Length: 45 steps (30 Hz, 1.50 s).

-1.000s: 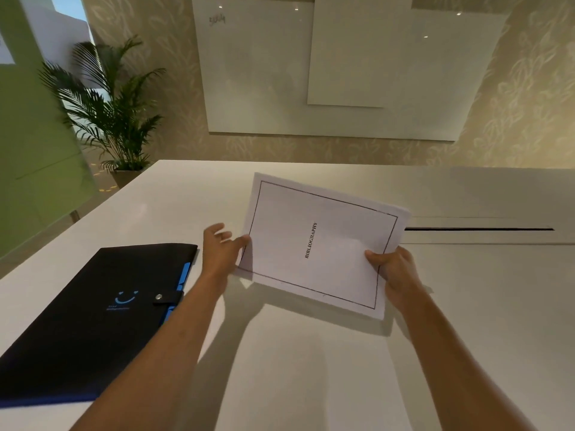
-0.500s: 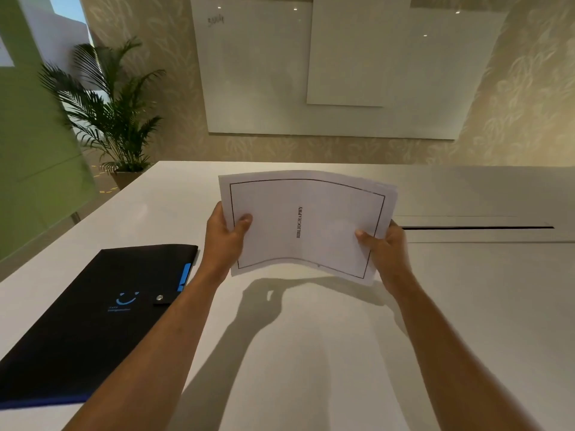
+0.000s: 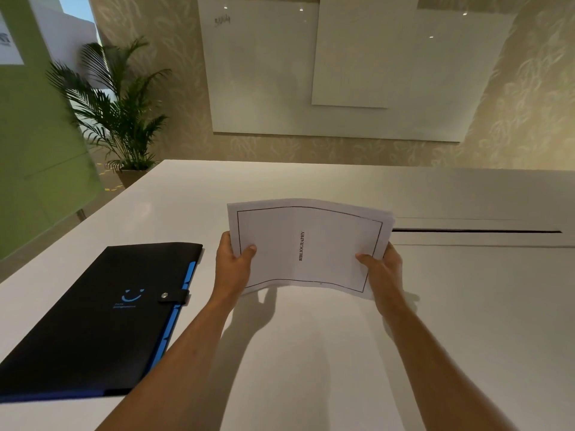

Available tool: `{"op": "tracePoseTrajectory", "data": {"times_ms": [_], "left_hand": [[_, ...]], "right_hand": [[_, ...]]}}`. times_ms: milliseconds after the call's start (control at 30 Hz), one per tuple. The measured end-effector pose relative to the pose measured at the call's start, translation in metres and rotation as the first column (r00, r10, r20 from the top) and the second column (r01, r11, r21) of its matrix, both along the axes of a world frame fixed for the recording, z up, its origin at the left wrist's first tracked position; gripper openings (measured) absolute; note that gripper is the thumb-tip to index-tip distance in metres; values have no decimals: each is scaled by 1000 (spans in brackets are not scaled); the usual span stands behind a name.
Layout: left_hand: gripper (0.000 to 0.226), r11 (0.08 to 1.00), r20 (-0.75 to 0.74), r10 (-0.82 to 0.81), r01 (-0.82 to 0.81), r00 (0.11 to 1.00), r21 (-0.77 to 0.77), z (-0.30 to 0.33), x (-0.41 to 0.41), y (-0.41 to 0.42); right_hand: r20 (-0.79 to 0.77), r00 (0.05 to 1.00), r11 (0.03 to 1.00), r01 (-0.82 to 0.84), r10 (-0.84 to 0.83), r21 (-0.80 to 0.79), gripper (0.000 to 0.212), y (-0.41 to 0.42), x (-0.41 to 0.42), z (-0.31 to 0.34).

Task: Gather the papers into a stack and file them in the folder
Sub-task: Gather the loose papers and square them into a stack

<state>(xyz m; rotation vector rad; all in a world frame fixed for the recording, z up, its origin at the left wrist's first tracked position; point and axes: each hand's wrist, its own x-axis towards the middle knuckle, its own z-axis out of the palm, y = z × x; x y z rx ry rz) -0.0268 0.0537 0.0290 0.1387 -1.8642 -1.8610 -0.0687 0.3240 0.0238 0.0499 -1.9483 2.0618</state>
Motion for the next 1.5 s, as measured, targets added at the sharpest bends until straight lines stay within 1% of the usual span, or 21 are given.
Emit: {"op": "tracePoseTrajectory", "data": {"times_ms": [100,233,400,533,633,733,833,900,967,1000,1067,1133,1200,1233,1300,1367,1400,1467,1500], "left_hand": [[35,1000,-7,-10,10,1000,19,0,3,1],[34,1000,-20,-17,17,1000,1,-1,4,2],[34,1000,-18,-14,14,1000,-28,-3,4,2],[33,998,-17,-13,12,1000,-54,-2,3,3],[27,997,-11,-19,18,1000,-70,-2,2,1],[23,996,-27,-13,10,1000,-89,5,-1,-2],[14,992,-79,-40,30,996,-123,20,-2,-3],[9,989,-122,-33,15,992,-145,31,-3,-6],[17,994,-132,-6,-9,991,-111,40,-5,-11],[26,998,-110,-17,11,994,-61,43,-5,-13],[45,994,-54,-65,70,996,85,43,-3,-17],[62,960,-70,-77,93,995,263,37,0,-19],[71,919,-109,-77,113,991,378,29,2,-14],[72,914,-119,-90,130,989,385,25,2,-7],[64,924,-123,-144,178,982,338,20,4,14],[58,920,-123,-205,234,971,313,22,5,36],[59,907,-136,-229,262,964,330,24,5,45],[62,896,-161,-222,266,962,355,28,2,59],[61,910,-150,-175,218,973,352,30,0,63]], "right_hand": [[-18,999,999,-27,28,22,33,3,1,-1],[-44,998,997,-46,49,69,33,7,-2,-2],[-34,997,998,-61,62,33,27,8,-1,-4],[-33,998,996,-41,44,75,28,5,0,-2],[-58,998,990,-20,29,137,24,7,1,2],[-60,998,990,12,-3,138,20,12,-1,6],[-33,999,999,-15,16,42,18,20,-3,9],[-17,999,999,-37,37,-20,23,25,-4,11],[-8,999,995,-42,41,-86,28,28,-5,13],[0,999,990,-39,39,-132,29,29,-6,13],[28,999,974,-9,16,-227,27,27,-6,12],[72,997,943,52,-30,-329,26,23,-6,10],[137,989,895,113,-59,-432,27,17,-5,6],[167,984,873,131,-58,-469,28,12,-6,4],[222,974,845,151,-40,-512,32,-3,-6,-1],[268,963,841,147,-2,-521,35,-20,-4,-6],[288,957,839,145,15,-525,36,-30,-2,-8],[328,944,808,172,28,-564,39,-48,3,-12],[342,939,786,183,38,-590,39,-55,6,-13]]}}
